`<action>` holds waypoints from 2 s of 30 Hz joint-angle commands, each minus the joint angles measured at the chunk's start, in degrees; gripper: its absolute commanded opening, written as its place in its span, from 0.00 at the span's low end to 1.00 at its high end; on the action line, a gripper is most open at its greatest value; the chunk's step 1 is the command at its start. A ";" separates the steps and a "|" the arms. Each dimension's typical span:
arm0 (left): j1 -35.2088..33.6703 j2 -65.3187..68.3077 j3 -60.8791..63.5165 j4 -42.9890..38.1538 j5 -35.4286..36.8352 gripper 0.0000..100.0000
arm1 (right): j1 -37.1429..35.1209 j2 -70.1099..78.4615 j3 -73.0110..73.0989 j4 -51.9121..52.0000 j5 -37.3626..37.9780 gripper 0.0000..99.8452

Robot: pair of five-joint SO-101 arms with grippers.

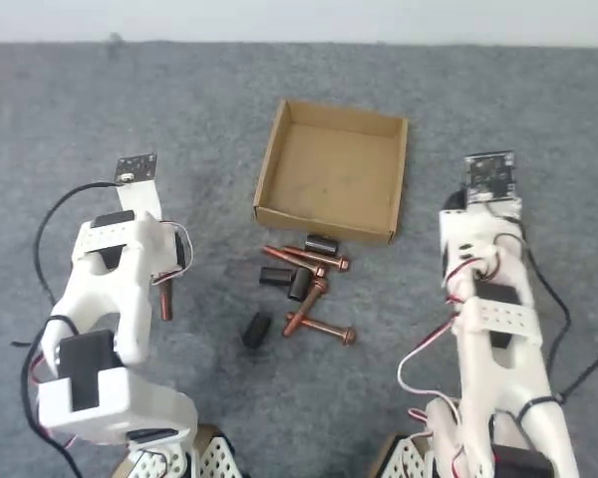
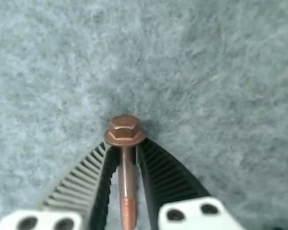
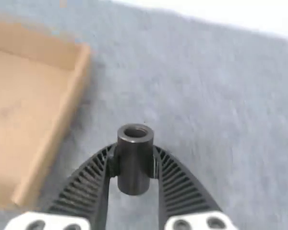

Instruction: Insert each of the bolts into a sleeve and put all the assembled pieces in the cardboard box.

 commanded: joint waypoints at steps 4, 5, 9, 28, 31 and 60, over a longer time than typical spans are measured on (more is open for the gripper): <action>-0.70 -3.69 -0.13 0.79 -0.53 0.01 | -4.97 -2.24 4.04 -17.71 1.14 0.01; -0.70 -3.69 -0.13 0.79 -0.53 0.01 | -5.23 -2.24 4.48 -19.65 1.14 0.01; -0.70 -3.69 -0.04 0.88 -0.53 0.01 | -5.41 1.36 5.54 -25.10 0.88 0.01; -0.70 -3.60 -0.04 0.88 -0.53 0.01 | -6.46 46.73 -6.77 -72.66 0.70 0.01; -0.70 -3.60 -0.04 0.88 -0.53 0.01 | -6.46 50.86 -10.20 -73.10 0.79 0.01; -0.44 -3.78 -0.13 -0.18 -0.62 0.01 | -24.13 46.20 10.64 -87.96 -12.04 0.01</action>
